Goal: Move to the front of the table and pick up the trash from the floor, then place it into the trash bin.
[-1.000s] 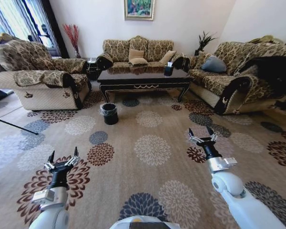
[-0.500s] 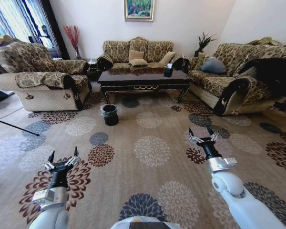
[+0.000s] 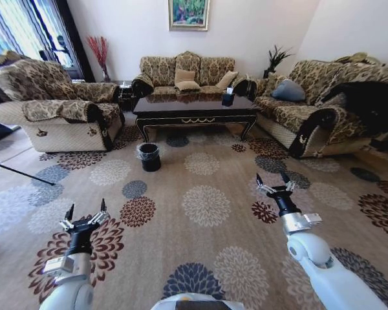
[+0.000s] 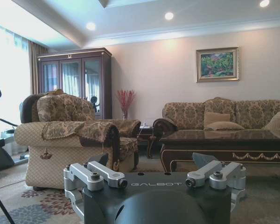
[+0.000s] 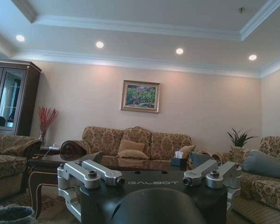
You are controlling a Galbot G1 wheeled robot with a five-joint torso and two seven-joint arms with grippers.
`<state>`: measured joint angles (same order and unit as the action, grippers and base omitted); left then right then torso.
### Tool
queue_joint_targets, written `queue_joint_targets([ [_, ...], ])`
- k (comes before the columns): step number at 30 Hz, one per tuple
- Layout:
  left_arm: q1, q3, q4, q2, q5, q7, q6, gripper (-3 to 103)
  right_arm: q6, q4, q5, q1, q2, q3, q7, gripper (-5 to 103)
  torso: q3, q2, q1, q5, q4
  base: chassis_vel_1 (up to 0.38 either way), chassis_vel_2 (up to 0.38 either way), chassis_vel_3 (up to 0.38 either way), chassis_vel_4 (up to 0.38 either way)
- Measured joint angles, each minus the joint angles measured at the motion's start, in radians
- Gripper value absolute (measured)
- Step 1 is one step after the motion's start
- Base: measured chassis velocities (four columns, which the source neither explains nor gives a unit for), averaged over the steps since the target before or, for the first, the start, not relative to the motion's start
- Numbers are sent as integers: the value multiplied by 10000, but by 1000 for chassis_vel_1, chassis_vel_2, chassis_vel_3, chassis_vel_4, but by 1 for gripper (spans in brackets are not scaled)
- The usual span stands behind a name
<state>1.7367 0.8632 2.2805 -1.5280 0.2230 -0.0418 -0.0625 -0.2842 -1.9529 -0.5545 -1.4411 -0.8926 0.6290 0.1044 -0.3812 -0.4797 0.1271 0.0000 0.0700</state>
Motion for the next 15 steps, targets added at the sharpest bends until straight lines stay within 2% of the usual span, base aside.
queue_joint_targets([
  [15, 0, 0, 0, 0, 0, 0, 0, 100, 0, -1, 0, 0, 0, 0, 0, 100, -405, -638, 236, 0, 0, 0, 0, 0, 0],
])
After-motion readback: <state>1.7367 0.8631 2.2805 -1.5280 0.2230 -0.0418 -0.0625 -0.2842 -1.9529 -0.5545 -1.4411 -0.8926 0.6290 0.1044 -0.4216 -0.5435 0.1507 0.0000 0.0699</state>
